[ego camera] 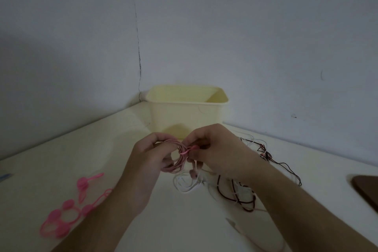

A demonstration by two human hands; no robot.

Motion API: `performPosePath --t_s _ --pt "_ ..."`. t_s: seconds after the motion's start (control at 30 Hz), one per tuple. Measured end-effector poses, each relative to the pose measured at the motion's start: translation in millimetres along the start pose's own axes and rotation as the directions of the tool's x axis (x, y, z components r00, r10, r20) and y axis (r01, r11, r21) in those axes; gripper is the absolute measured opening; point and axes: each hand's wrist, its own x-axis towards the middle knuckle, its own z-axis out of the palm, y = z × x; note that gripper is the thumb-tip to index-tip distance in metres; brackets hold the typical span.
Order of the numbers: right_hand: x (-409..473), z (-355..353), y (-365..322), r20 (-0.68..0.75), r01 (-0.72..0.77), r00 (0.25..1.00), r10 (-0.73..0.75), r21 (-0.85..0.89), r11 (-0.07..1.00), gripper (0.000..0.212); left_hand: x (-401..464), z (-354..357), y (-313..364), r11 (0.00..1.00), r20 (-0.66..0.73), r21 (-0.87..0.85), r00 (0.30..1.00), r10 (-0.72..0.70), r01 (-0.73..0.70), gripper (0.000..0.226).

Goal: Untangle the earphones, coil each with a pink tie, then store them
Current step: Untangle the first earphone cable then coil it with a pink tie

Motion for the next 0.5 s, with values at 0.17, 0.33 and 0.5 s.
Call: performPosePath --t_s 0.17,0.33,0.5 --pt "0.7 -1.2 2.6 -0.053 -0.005 0.999 0.003 -0.041 0.999 0.021 1.5 -3.6 -0.3 1.0 0.015 0.006 1.0 0.009 -0.009 0.008" --pt "1.0 -4.1 4.7 -0.078 -0.021 0.997 0.02 -0.005 1.0 0.018 3.0 -6.2 0.7 0.999 0.064 -0.039 0.998 0.02 -0.018 0.016" --pt "1.1 -7.6 7.9 -0.076 -0.032 0.997 0.033 0.011 0.999 0.017 1.1 -2.8 -0.9 0.999 0.108 0.044 0.994 0.009 -0.014 0.018"
